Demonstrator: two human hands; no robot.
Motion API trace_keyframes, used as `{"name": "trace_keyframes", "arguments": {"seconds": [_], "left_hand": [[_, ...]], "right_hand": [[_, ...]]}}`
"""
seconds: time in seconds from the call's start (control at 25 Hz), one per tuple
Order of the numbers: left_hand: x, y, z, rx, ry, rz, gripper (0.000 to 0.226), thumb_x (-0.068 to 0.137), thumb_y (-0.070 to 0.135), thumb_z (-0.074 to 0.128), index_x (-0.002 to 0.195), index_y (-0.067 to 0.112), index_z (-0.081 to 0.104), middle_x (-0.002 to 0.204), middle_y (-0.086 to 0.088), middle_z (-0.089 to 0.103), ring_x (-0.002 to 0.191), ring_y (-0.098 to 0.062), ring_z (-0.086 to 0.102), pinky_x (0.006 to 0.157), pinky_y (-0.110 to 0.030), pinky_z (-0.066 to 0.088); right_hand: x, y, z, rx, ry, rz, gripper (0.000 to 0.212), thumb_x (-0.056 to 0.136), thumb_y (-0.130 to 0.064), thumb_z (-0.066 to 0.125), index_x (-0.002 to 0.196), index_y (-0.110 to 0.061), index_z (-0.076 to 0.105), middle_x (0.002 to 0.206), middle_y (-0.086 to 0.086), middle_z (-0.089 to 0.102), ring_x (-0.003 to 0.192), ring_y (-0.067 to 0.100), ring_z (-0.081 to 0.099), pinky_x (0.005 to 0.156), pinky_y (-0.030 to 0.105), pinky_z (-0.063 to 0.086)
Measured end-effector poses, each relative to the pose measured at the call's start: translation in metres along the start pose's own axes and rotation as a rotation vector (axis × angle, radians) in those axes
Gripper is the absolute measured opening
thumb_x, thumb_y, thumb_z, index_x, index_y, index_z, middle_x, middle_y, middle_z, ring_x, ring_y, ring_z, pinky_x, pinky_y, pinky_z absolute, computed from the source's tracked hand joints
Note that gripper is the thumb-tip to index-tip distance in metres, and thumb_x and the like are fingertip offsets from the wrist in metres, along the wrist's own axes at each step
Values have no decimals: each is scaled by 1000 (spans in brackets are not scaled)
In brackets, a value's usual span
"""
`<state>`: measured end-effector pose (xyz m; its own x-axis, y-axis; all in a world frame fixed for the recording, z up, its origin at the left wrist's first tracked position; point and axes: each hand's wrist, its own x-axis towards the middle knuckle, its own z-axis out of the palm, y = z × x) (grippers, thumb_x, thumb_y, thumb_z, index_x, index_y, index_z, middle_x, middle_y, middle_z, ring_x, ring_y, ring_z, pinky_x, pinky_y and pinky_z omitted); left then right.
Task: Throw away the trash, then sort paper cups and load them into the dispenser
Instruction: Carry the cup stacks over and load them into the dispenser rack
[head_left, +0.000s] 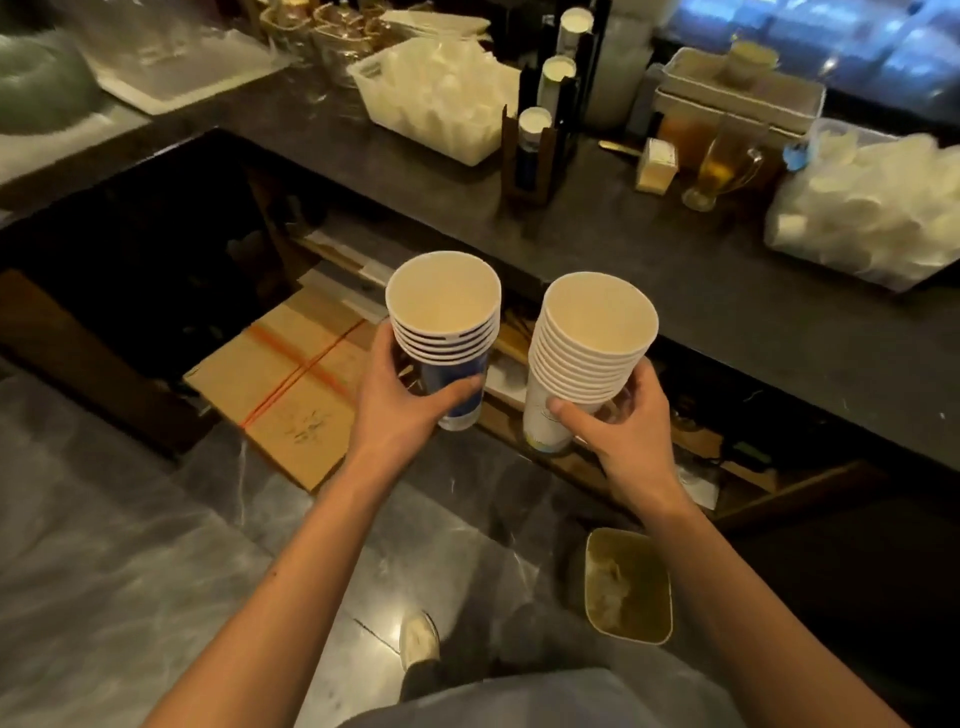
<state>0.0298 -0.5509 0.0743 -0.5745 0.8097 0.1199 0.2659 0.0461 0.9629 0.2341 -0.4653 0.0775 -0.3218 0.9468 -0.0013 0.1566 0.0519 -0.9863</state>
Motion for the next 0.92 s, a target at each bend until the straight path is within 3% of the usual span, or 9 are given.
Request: {"name": "trace_keyframes", "arguments": {"seconds": [0.16, 0.32, 0.52, 0.64, 0.8, 0.92], "left_hand": [[78, -12, 28, -23, -128, 0, 86, 67, 23, 89, 130, 40, 34, 115, 42, 42, 103, 35, 39, 86, 0, 37], [154, -29, 70, -41, -208, -36, 87, 67, 17, 89, 129, 42, 34, 118, 39, 44, 108, 27, 43, 90, -3, 38], [246, -35, 130, -47, -233, -78, 90, 67, 13, 88, 131, 42, 33, 121, 36, 45, 124, 5, 44, 101, -15, 38], [293, -31, 160, -28, -244, -97, 89, 67, 13, 89, 130, 43, 34, 119, 36, 46, 119, 9, 45, 102, -17, 38], [343, -35, 184, -7, -252, -115, 92, 65, 16, 90, 131, 44, 33, 121, 35, 46, 113, 23, 43, 94, -3, 36], [374, -43, 189, -9, -293, -116, 94, 64, 17, 91, 136, 40, 34, 127, 30, 47, 123, 8, 46, 104, -19, 37]], "right_hand": [[60, 9, 3, -28, 111, 54, 89, 66, -21, 88, 139, -30, 38, 131, -16, 54, 119, 1, 53, 100, 27, 47], [136, 22, -13, -52, 181, 64, 91, 60, -29, 88, 136, -31, 38, 136, -11, 53, 127, 7, 50, 105, 37, 46], [260, 38, -42, -23, 191, 37, 85, 67, -17, 88, 137, -26, 40, 135, -12, 53, 127, 5, 49, 106, 33, 44], [329, 44, -57, -58, 186, 46, 85, 69, -18, 87, 136, -28, 36, 131, -18, 50, 124, 1, 47, 107, 30, 40], [394, 55, -64, -89, 211, 87, 84, 68, -24, 89, 131, -35, 34, 119, -31, 47, 113, -7, 48, 103, 23, 38], [418, 63, -54, -125, 246, 111, 84, 68, -28, 89, 132, -34, 35, 120, -25, 48, 118, 0, 45, 98, 18, 37]]}}
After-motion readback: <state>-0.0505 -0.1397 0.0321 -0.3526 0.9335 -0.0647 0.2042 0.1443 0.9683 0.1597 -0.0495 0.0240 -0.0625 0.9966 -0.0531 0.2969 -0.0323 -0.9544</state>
